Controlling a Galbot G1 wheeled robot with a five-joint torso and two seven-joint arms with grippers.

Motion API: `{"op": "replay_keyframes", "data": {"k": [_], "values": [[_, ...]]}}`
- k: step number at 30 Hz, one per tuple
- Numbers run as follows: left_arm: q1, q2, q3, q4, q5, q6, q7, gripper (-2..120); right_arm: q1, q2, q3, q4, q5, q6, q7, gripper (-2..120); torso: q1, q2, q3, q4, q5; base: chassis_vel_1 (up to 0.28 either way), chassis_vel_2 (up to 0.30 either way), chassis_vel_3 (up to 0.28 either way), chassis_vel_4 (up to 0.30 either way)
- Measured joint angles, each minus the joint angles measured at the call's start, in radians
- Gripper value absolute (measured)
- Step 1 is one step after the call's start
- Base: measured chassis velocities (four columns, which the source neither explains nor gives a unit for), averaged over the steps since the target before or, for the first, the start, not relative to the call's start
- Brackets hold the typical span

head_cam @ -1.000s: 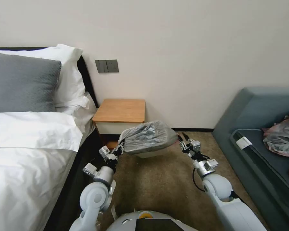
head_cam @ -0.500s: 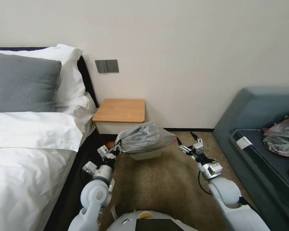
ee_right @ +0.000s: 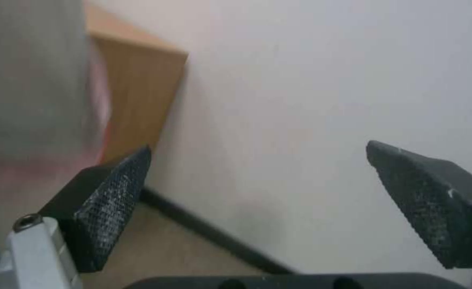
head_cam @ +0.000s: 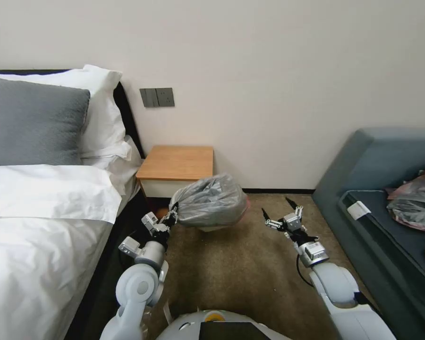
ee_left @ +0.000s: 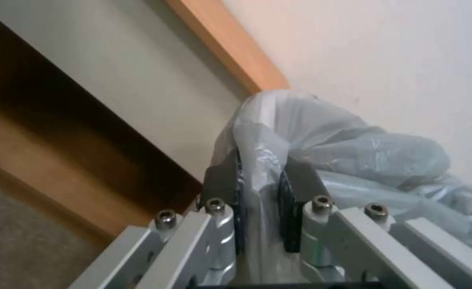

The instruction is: Pick up the garbage bag from the table and place it over the trash can.

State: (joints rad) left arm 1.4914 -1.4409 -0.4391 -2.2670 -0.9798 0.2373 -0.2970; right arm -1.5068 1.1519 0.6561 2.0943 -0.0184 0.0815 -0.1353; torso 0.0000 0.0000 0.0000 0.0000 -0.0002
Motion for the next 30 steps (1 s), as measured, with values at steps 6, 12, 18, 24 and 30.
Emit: {"op": "replay_keyframes", "data": {"k": [6, 12, 18, 24, 30], "values": [[-0.007, 0.009, 0.015, 0.036, 0.126, -0.003, 0.017, 11, 0.017, -0.016, -0.026, 0.121, -0.064, 0.079, 0.072, 100, 0.0, 0.0, 0.0, -0.0002, 0.0001, 0.0, 0.0, 0.0, 0.0], [-0.019, 0.036, 0.035, 0.069, 0.331, -0.026, 0.065, 11, 0.082, -0.136, -0.148, 0.261, -0.051, 0.039, 0.062, 80, 0.0, 0.0, 0.0, 0.0001, 0.0001, 0.0, 0.0, 0.0, 0.0], [-0.014, 0.051, 0.051, 0.092, 0.523, -0.066, 0.109, 11, 0.173, -0.313, -0.267, 0.285, 0.027, -0.058, 0.018, 61, 0.0, 0.0, 0.0, 0.0001, 0.0003, 0.0, 0.0, 0.0, 0.0], [-0.017, 0.05, 0.065, 0.117, 0.655, -0.085, 0.129, 11, 0.387, -0.504, -0.393, 0.243, 0.189, -0.209, -0.086, 37, 0.0, 0.0, 0.0, 0.0, 0.0001, 0.0, 0.0, 0.0, 0.0], [-0.033, 0.047, 0.071, 0.129, 0.696, -0.09, 0.135, 11, 0.605, -0.574, -0.607, 0.154, 0.343, -0.308, -0.098, 18, 0.0, 0.0, 0.0, -0.0001, 0.0002, 0.0, 0.0, 0.0, 0.0]]}}
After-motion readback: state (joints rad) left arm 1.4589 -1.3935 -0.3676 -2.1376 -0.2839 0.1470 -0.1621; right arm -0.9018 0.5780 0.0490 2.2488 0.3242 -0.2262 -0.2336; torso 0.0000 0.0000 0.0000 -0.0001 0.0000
